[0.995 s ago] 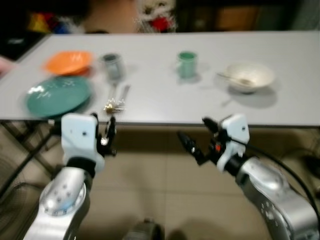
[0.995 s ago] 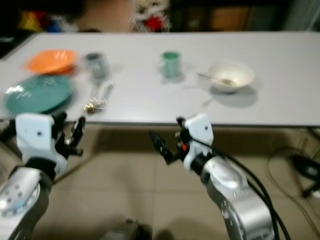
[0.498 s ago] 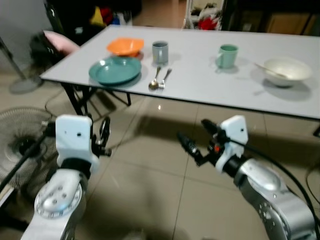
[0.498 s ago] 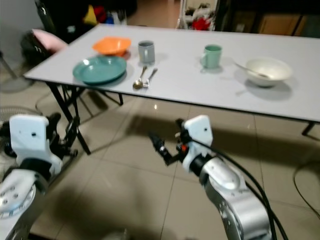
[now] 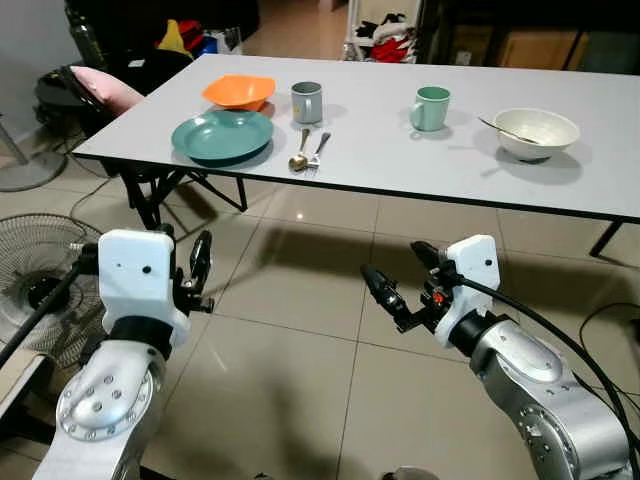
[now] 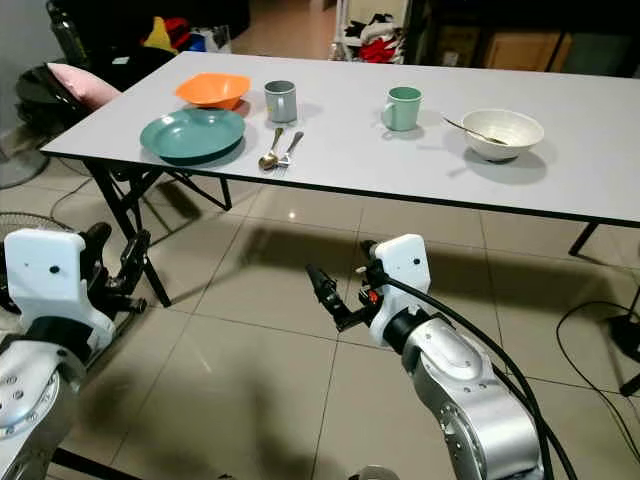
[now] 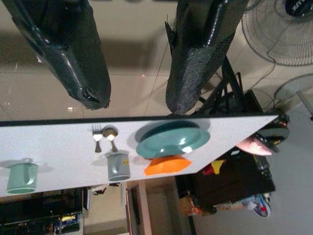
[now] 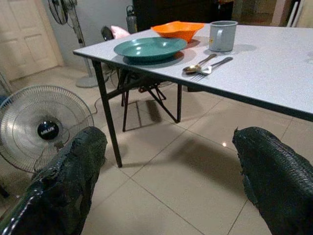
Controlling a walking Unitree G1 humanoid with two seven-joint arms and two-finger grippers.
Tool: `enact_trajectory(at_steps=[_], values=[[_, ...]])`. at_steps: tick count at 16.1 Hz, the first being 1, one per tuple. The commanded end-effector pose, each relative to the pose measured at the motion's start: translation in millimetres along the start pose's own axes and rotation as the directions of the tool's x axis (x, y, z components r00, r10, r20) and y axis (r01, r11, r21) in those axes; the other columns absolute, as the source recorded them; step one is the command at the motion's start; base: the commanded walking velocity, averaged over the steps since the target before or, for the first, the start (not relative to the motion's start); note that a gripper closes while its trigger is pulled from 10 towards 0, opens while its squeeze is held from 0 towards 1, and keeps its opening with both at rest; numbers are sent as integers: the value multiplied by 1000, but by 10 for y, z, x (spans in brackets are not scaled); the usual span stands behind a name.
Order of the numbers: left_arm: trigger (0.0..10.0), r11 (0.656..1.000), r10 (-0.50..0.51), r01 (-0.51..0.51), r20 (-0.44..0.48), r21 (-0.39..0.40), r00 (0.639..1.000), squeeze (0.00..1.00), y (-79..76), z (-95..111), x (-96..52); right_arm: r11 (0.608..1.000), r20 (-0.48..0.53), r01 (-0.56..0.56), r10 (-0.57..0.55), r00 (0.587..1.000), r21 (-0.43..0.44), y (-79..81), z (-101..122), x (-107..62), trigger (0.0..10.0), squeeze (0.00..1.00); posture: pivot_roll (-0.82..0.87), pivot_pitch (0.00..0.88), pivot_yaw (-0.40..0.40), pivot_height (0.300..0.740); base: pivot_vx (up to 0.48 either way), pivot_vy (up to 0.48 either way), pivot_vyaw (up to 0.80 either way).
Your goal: Setting the table
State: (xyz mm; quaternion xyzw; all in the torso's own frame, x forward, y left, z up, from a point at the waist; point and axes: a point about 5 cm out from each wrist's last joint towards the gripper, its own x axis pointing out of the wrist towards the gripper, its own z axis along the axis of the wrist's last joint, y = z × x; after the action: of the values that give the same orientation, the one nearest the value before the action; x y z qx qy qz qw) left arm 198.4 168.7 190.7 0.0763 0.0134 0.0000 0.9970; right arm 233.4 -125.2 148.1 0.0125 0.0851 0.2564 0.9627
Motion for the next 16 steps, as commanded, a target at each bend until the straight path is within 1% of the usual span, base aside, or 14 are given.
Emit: enact_trajectory(at_steps=[1,6,10,16], values=[[10000,1000,11,-11,-3,18,1000,0,28,8,-26,999,17,-50,50,999,0,51,11,11,10000,0,8,8,58,740,0,386,0],[10000,999,40,-40,-12,20,999,0,60,11,-95,993,1,-120,120,993,-12,105,-11,11,10000,0,23,12,48,740,0,379,800],[10000,999,51,-51,-21,10,998,0,33,7,-153,990,-3,-141,141,990,-20,58,-22,-1,10000,0,32,18,43,740,0,375,800],[10000,999,53,-53,-15,9,998,0,14,36,-185,986,23,-166,166,986,-11,24,-18,-39,10000,0,35,18,40,740,0,343,800]])
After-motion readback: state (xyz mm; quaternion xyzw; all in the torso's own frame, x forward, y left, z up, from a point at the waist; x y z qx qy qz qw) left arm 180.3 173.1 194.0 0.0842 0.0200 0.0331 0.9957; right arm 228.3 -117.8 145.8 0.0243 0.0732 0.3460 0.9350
